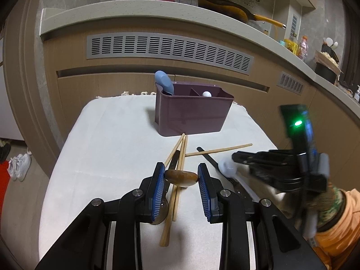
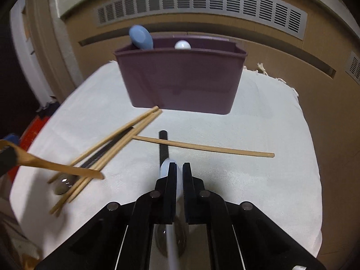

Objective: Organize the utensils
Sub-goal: 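Lift the wooden spoon with the left tool while the right tool grasps the white plastic spoon, then carry the wooden spoon and white plastic spoon up over the purple caddy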

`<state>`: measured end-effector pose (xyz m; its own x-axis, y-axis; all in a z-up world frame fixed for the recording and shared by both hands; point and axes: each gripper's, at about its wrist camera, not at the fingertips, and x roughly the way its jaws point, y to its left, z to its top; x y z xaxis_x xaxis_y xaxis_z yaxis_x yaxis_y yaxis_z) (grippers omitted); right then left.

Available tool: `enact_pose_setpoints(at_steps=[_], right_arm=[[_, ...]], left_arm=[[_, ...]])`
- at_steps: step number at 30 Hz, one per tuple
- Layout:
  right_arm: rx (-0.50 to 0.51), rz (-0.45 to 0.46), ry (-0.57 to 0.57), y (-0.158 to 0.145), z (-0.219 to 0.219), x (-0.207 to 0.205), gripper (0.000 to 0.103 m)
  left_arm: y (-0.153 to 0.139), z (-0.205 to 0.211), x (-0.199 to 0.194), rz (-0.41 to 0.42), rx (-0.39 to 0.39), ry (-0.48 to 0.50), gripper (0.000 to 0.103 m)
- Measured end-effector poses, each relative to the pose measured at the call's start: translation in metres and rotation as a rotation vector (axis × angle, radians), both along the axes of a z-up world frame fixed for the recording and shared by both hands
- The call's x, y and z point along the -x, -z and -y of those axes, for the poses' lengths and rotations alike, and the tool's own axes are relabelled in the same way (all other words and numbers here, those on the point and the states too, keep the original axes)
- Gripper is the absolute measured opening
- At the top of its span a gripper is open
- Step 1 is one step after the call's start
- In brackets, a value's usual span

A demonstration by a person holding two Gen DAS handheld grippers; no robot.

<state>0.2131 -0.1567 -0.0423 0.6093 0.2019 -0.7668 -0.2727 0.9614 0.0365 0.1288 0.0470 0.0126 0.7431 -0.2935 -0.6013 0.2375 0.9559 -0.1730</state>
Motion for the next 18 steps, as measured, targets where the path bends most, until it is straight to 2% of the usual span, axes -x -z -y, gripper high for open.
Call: enact_pose_setpoints(at_steps=[3,8,9,10,11,12,15,18], right_arm=[[-0.022,0.025,-0.031,-0.014,0.008,0.012,0.005],[-0.043,0.021,-0.097,-0.020,0.018,0.027,0.005],[-0.029,0.003,-0.144,-0.015,0.016,0.026,0.009],[-0.007,-0.004,-0.168,-0.010,0.014,0.026,0.018],[0.013,-0.005,-0.178,-0.007,0.011,0.027,0.044],[0.047,-0.003,-0.191,0.000,0.005,0.025,0.062],[0.090,-0.002,-0.163,0.016,-0.002,0.014,0.062],[0.026,-0.075,-0.112,0.026,0.001,-0.008,0.057]], left_arm=[[-0.005,0.006,0.003,0.009,-0.020,0.004,0.031],[-0.012,0.012,0.009,0.023,-0.044,0.004,0.031],[-0.013,0.013,0.009,0.021,-0.047,0.005,0.031],[-0.013,0.014,0.009,0.020,-0.050,0.005,0.031],[-0.012,0.015,0.009,0.017,-0.053,0.005,0.031],[-0.011,0.015,0.008,0.014,-0.054,0.006,0.031],[-0.009,0.015,0.007,0.012,-0.056,0.006,0.031],[-0.009,0.014,0.006,0.008,-0.052,0.010,0.031]])
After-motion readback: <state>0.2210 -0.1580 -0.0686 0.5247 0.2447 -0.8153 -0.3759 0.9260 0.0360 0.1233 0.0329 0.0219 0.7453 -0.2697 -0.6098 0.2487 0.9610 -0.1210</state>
